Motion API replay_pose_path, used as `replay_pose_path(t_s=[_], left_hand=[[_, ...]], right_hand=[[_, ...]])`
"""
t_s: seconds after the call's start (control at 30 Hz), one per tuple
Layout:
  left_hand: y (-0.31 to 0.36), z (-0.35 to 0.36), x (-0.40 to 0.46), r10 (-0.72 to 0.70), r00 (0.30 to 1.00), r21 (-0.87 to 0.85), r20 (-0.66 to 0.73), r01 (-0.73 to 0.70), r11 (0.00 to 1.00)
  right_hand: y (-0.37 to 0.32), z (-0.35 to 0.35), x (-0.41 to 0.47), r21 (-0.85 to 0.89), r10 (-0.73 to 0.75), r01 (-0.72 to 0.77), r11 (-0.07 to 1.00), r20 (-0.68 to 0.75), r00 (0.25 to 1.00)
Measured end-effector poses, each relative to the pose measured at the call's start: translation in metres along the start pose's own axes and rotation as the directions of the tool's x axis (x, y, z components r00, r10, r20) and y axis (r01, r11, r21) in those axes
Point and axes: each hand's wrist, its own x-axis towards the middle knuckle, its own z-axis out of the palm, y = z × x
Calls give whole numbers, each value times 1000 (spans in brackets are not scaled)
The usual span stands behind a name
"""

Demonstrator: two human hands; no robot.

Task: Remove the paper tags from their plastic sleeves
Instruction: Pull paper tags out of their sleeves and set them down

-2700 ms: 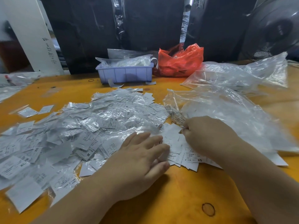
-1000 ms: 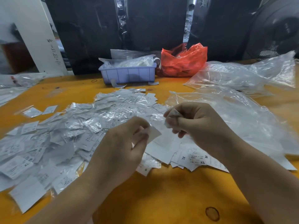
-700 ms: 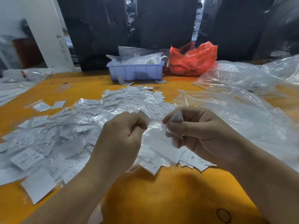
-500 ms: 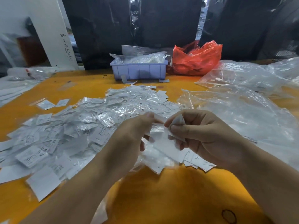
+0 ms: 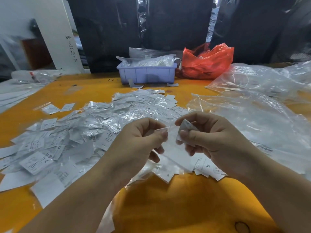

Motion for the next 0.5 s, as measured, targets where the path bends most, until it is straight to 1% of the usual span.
replay_pose_path(t_s=[0.2, 0.5], left_hand=[[-2, -2, 0, 18, 998, -5, -53, -18, 1000], [-3, -2, 1, 9, 995, -16, -102, -10, 1000]], right_hand=[[-3, 4, -2, -45, 45, -48, 998, -66, 997], [-4, 5, -2, -121, 65, -80, 989, -122, 990]])
